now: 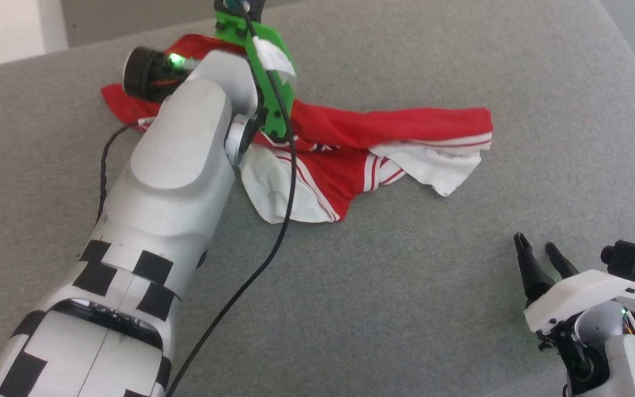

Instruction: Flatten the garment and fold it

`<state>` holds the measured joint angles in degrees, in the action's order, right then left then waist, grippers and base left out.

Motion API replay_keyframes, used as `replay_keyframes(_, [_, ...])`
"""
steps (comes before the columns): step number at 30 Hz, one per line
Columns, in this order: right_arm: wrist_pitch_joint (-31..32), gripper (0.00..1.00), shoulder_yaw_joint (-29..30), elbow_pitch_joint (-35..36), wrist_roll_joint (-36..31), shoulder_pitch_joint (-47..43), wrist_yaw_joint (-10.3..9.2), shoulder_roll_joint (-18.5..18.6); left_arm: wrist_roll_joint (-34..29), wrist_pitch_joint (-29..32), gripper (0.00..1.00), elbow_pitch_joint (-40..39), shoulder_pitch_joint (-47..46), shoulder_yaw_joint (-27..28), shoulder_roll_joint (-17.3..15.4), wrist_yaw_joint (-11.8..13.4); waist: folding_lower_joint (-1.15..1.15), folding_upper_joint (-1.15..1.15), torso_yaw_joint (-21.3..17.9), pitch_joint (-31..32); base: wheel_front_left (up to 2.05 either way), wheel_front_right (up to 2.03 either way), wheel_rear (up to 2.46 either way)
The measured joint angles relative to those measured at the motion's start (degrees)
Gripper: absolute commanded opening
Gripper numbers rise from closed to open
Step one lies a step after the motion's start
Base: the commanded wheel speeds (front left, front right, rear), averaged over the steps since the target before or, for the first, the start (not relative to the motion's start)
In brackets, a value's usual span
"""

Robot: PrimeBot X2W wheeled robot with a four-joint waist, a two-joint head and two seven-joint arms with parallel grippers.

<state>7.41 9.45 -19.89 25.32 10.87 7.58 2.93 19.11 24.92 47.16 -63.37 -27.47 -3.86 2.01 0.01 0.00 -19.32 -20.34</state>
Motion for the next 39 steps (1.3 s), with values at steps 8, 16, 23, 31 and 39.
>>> replay_keyframes(8, [-0.37,1.0,0.21,0.16,-1.37,0.88,-0.01,0.19,3.09,-9.62,1.0,1.93,-1.18,1.69,0.47,-2.16,0.0,0.0,0.91,-1.93,0.0,0.0,0.0])
replay_keyframes(16, [1.96,1.0,1.52,3.02,-4.77,-0.1,-0.01,0.13,5.83,-23.7,1.0,-2.78,0.81,4.33,-0.3,-4.12,-0.01,0.0,5.08,0.93,0.0,0.0,0.0])
replay_keyframes(23, [4.53,1.0,2.2,8.21,-6.88,-2.97,-0.01,0.02,4.54,-34.74,1.0,-10.32,13.2,4.86,-6.73,-3.39,-0.02,0.0,10.9,6.18,0.0,0.0,0.0])
replay_keyframes(31, [7.91,1.0,-0.31,12.73,-7.66,-4.72,-0.01,0.02,7.27,-38.8,1.0,-24.55,36.04,11.68,-12.39,3.52,-0.02,0.0,17.47,13.06,0.0,0.0,0.0])
replay_keyframes(39, [12.16,1.0,-5.87,13.34,-10.56,-4.11,-0.01,0.02,8.69,-39.25,1.0,-36.68,53.87,14.83,-12.1,8.61,-0.02,0.0,21.65,16.3,0.0,0.0,0.0])
